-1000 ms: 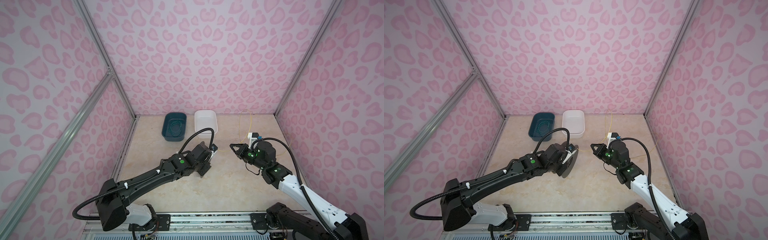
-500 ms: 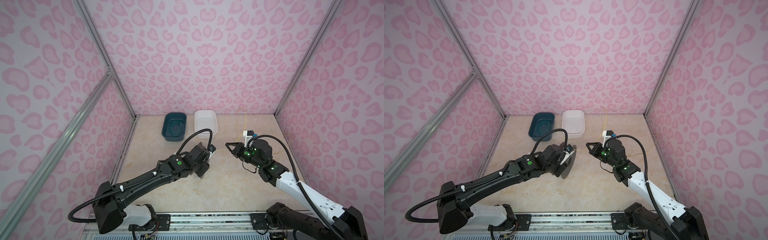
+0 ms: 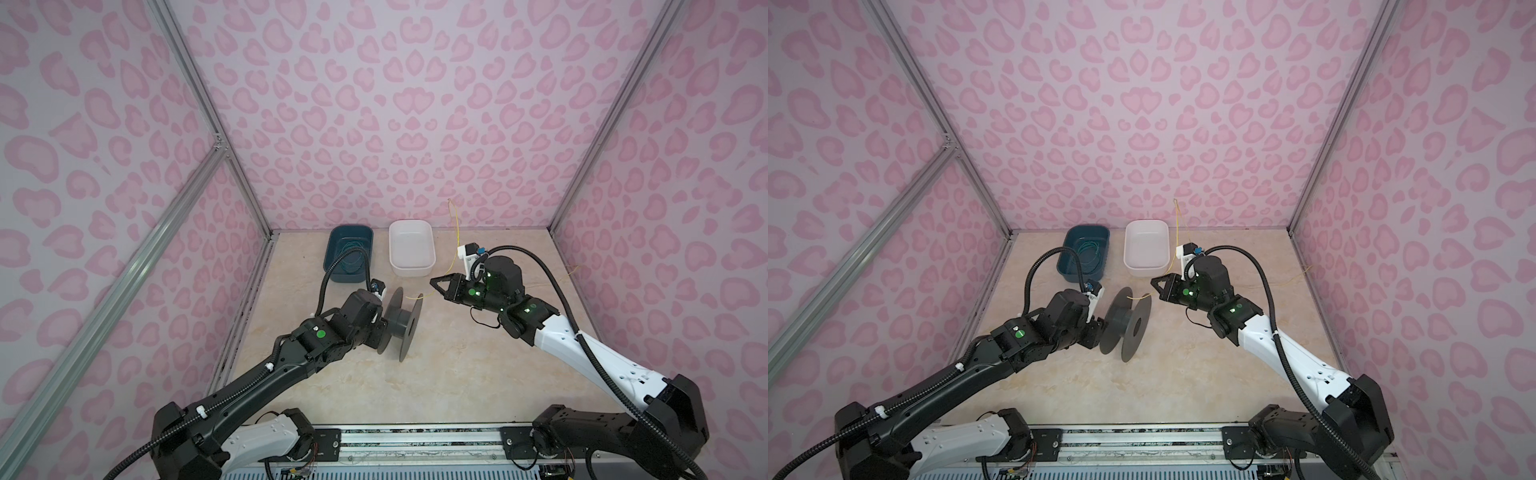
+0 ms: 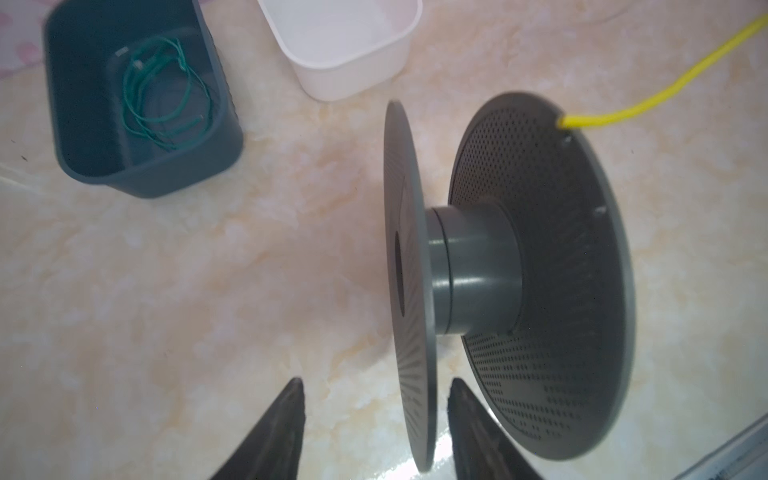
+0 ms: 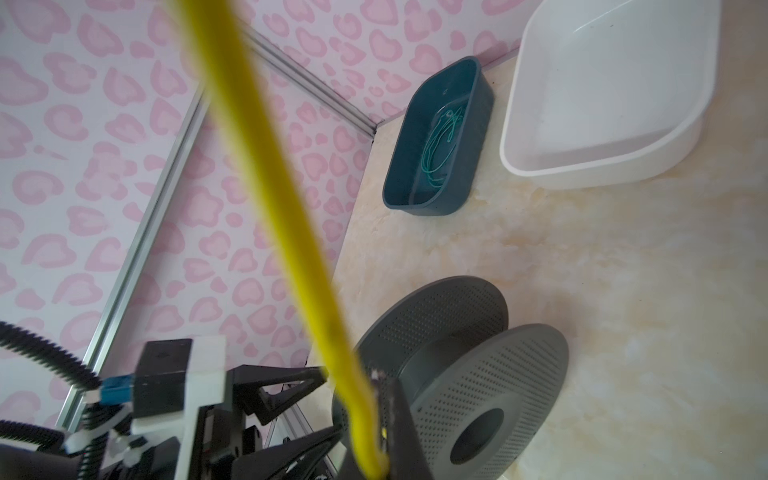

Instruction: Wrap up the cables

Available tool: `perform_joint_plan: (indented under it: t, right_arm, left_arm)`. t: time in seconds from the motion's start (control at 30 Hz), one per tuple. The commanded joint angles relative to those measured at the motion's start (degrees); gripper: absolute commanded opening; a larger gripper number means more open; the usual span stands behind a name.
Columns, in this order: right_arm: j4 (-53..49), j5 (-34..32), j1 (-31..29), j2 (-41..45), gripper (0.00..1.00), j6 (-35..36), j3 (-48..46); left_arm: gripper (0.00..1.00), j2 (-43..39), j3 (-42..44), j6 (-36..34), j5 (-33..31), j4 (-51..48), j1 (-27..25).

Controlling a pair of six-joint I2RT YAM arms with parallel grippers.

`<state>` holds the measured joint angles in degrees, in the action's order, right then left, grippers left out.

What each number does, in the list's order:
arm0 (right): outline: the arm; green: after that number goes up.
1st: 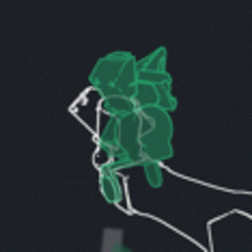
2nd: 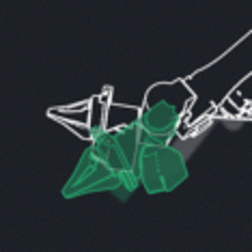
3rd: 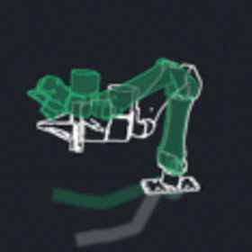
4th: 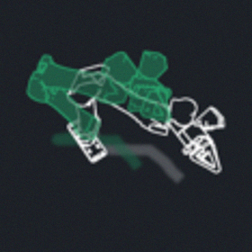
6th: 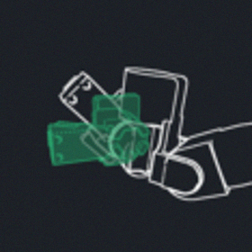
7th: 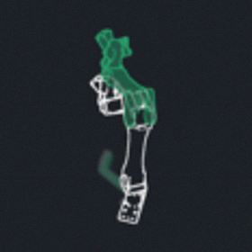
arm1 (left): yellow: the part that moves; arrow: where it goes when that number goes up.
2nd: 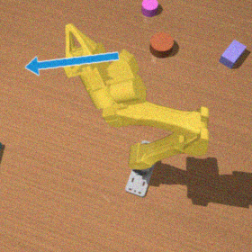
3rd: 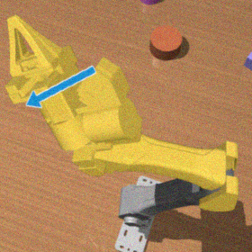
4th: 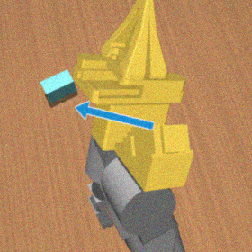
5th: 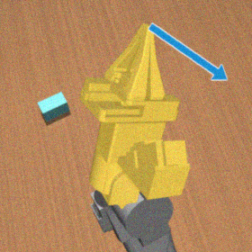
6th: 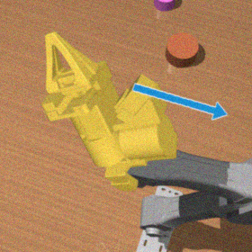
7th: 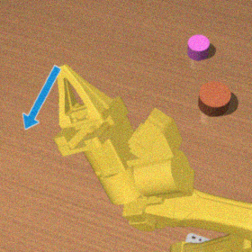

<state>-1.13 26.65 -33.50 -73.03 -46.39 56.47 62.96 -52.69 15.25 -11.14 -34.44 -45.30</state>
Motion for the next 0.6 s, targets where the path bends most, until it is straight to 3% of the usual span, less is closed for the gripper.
perform_joint_plan:
  t: [0.0,0.3,0.4,0.57]
  right_arm:
    - [-1.27,1.69,-1.25,-1.24,0.0,3.59,1.19]
    - [-3.51,2.86,-1.84,-2.79,0.0,6.42,2.45]
    - [-6.41,4.08,-1.86,-3.65,0.0,9.63,3.96]
    - [-8.22,5.49,-1.67,-4.14,0.0,12.25,4.18]
  left_arm:
    - [0.54,-1.4,3.29,1.85,5.77,5.8,0.26]
    - [0.37,-0.94,5.48,-4.02,3.11,10.93,0.23]
    - [0.18,1.44,3.68,-5.55,1.35,10.83,0.24]
    - [0.08,4.74,1.0,-7.89,1.2,10.52,0.24]
